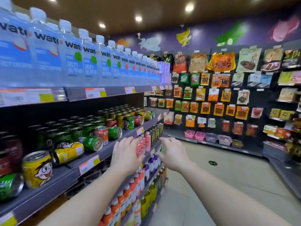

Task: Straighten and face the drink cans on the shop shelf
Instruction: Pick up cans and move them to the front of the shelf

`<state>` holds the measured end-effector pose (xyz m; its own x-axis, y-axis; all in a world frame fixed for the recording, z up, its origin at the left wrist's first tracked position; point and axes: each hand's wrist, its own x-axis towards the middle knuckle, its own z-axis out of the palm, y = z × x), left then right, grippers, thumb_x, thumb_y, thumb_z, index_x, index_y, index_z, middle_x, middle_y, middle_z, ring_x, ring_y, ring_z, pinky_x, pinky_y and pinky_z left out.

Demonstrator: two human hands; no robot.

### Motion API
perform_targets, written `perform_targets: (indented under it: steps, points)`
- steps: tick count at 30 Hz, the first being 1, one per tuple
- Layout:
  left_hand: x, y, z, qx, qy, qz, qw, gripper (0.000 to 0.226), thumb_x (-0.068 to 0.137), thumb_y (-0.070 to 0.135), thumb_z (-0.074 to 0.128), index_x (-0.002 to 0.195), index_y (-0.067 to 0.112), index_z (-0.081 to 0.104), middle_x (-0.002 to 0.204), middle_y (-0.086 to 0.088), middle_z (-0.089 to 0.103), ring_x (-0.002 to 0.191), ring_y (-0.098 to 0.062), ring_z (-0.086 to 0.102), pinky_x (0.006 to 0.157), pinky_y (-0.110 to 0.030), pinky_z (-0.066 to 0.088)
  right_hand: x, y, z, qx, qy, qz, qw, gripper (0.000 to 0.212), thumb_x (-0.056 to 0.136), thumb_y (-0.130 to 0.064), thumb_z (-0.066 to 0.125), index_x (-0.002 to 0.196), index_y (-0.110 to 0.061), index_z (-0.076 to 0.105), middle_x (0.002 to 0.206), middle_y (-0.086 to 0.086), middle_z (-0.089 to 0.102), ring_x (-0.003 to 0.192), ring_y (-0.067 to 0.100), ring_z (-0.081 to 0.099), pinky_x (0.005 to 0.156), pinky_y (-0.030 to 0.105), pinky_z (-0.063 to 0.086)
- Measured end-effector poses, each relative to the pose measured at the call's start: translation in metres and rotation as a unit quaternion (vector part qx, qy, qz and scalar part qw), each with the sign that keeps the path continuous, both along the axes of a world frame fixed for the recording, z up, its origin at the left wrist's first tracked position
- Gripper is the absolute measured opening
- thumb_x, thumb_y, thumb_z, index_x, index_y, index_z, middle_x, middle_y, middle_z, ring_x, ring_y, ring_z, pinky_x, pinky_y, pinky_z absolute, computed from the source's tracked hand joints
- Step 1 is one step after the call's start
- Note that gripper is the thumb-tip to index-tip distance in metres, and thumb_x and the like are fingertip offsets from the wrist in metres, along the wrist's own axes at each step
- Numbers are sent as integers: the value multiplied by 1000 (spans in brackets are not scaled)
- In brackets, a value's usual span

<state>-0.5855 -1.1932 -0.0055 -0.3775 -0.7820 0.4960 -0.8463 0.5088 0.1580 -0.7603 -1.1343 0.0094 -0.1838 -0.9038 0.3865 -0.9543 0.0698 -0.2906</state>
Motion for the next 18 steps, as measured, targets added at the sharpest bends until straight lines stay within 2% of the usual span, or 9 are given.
perform_targets:
  steps: [4,9,14,18]
  points:
    - [-48,-68,-13,6,4,11,1000,68,84,53,55,143,24,37,147,1,41,139,-21,31,117,-44,20,-48,-72,-11,-2,1,12,1000,56,87,-44,54,138,-26,39,138,6,45,130,27,36,106,41,34]
    - [-123,-157,-28,6,19,30,999,65,80,50,55,139,27,40,141,3,47,134,-21,37,113,-43,27,-125,-173,-24,-1,7,42,999,62,86,-43,57,141,-25,36,141,6,43,132,27,34,108,41,32]
    - [-187,-242,-18,-5,49,73,996,65,85,51,55,142,23,38,149,-1,39,139,-22,30,117,-43,20,-194,-280,-15,-17,39,90,995,66,84,-47,59,142,-26,36,141,4,44,132,25,34,107,38,31]
    - [-207,-295,-18,17,37,101,994,69,86,52,55,146,26,31,155,0,31,144,-21,22,120,-43,14,-216,-355,-17,-17,51,132,990,68,83,-48,61,141,-24,37,140,4,45,132,24,36,107,37,32]
